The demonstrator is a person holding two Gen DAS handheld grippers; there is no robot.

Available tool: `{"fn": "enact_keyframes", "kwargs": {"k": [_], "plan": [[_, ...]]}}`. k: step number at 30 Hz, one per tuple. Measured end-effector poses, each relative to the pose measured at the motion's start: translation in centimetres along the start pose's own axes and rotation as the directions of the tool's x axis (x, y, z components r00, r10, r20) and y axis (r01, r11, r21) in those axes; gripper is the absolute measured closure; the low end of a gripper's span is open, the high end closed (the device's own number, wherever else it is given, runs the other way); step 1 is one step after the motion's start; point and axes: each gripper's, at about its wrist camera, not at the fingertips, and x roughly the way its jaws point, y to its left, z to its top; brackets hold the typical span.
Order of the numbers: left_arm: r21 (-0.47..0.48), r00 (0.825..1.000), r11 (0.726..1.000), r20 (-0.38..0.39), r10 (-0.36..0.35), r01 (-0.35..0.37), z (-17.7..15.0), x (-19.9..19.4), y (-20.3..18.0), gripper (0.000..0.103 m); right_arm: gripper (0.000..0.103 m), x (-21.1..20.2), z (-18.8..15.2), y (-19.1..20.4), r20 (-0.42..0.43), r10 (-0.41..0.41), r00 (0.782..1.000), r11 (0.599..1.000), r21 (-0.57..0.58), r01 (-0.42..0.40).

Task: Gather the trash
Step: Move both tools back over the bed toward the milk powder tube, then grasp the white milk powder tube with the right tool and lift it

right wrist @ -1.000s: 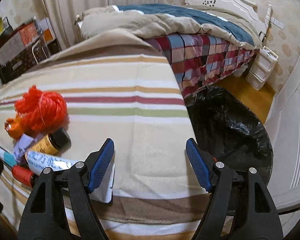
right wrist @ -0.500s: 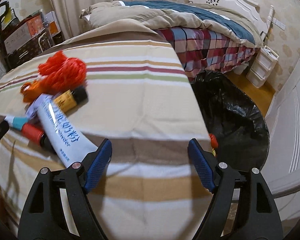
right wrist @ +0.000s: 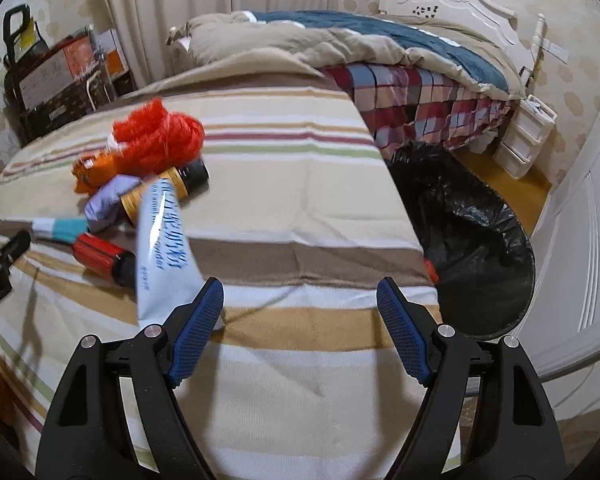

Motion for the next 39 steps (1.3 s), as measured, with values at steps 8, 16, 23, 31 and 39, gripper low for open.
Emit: {"fn": "enact_keyframes", "kwargs": {"k": [8,16,23,31,39], "plan": [[0.002,1.0,1.0,-0.004,0.0,0.0,0.0,0.1,-0.1,0.023,0.026,-0.4,1.4,1.9,0.032,0.062,0.998,0.998,-0.035,-0.061],[0.004,1.0,1.0,-0.017,-0.003,0.004,0.1,0.4,-0.4,0.023,0.028,1.7,2.3,3.5,0.002,0.116,0.993,0.993,-0.039,-0.115],[0.029,1.0,0.999,-0.016,-0.025,0.025,0.3,0.7,-0.7,0.022,0.056,2.7,1.9,3.4,-0.028,0.11,0.994,0.993,-0.042,-0.111],[0.062,1.0,0.998,-0.008,-0.027,0.027,0.7,0.9,-1.6,0.021,0.07,2.5,1.6,2.1,-0.02,0.081,0.996,0.996,-0.042,-0.082],[0.009,0.999,0.999,-0.032,-0.041,0.041,2.0,1.9,-2.6,0.021,0.07,2.6,1.5,2.1,-0.014,0.081,0.997,0.996,-0.046,-0.081]]}}
